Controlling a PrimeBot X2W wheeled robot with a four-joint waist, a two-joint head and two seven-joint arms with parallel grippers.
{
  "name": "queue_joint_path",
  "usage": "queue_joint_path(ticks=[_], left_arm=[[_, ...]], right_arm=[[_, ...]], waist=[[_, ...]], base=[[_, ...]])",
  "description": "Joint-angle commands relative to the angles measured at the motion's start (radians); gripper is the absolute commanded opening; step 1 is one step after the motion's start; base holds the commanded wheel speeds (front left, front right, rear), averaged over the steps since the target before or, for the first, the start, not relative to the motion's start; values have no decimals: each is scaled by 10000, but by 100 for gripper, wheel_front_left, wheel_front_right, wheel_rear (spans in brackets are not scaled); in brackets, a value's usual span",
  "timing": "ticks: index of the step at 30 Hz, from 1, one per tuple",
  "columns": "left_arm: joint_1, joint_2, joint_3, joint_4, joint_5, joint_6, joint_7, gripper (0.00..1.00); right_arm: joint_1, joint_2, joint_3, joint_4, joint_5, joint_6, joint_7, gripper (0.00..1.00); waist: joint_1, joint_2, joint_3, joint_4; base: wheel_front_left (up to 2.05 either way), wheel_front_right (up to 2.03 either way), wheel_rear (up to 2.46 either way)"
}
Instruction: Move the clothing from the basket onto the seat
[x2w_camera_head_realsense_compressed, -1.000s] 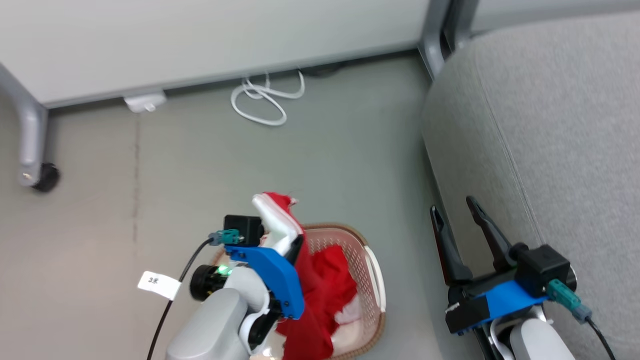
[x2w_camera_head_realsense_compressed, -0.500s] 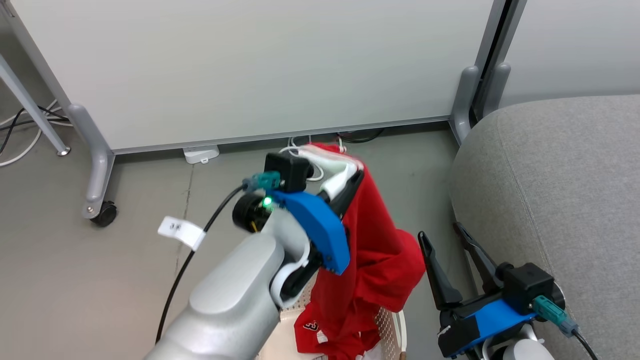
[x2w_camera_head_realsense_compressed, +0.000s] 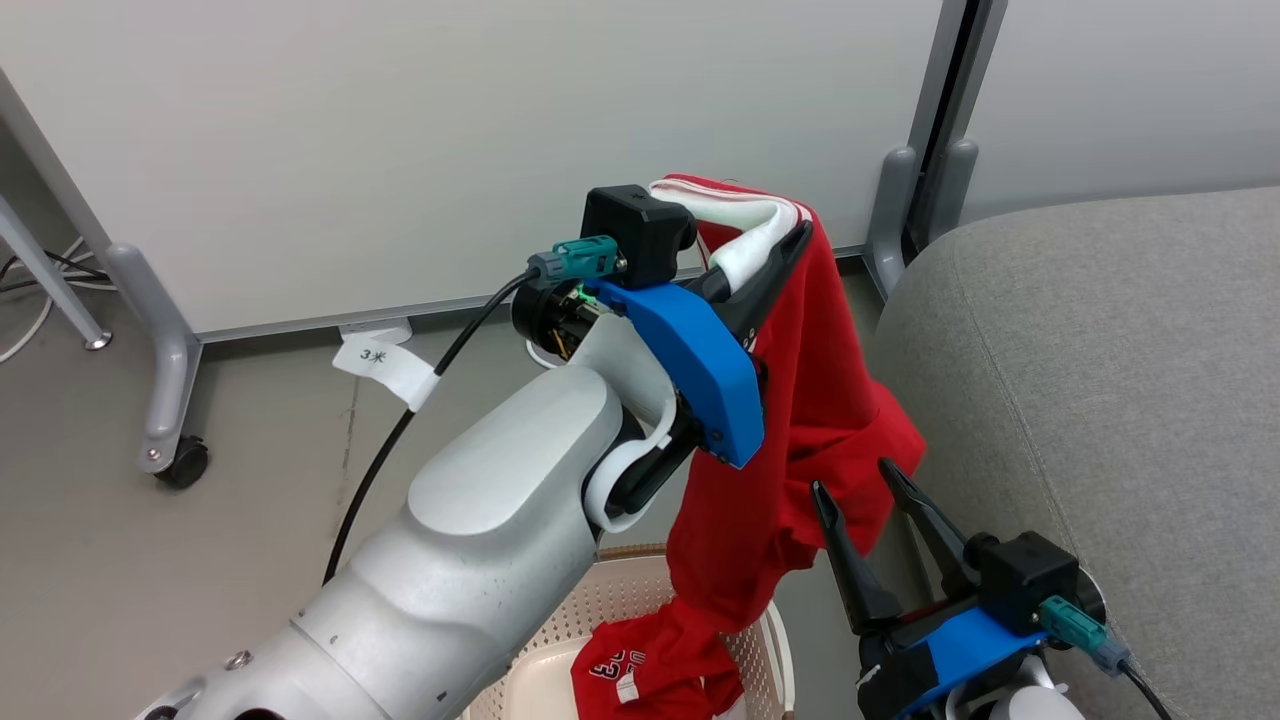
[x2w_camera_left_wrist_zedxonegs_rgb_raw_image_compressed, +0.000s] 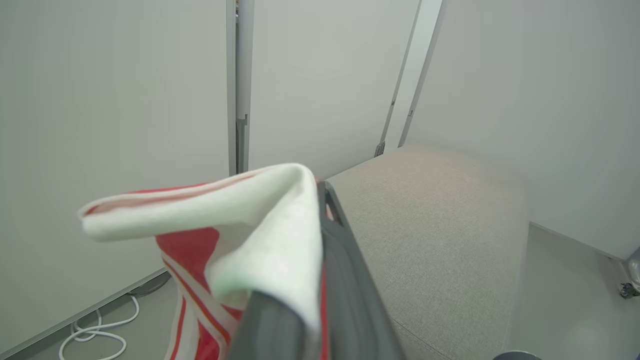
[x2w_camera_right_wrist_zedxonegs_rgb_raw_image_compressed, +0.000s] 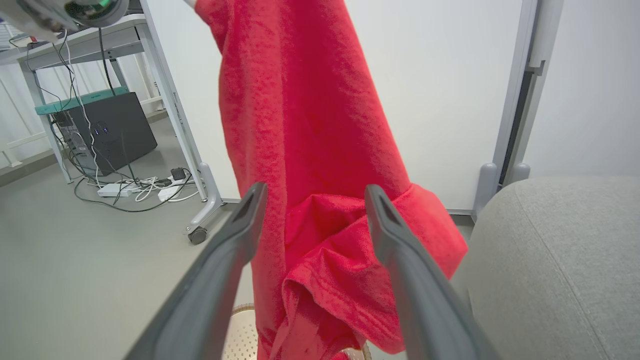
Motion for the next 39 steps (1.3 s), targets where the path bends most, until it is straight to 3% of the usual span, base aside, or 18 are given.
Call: queue_joint_path(ticks=[1,19,39], left_arm=[[-266,1,-185,-17,-191,100,-119,0],[-995,1,-1657,293,-1501,374,-682,0],[-1477,0,-2958,317,-2384,307,-990,0]], right_arm=[[84,-34,30,13,94,5,28,100],[-359,-34,274,329,136,5,400,100],[-2922,-34,1765,3367,1055,5,895,100]], waist=[[1,0,-47,-52],[1,0,-100,-162],[1,0,-207,94]], base=[[0,0,0],[0,0,0],[0,0,0]])
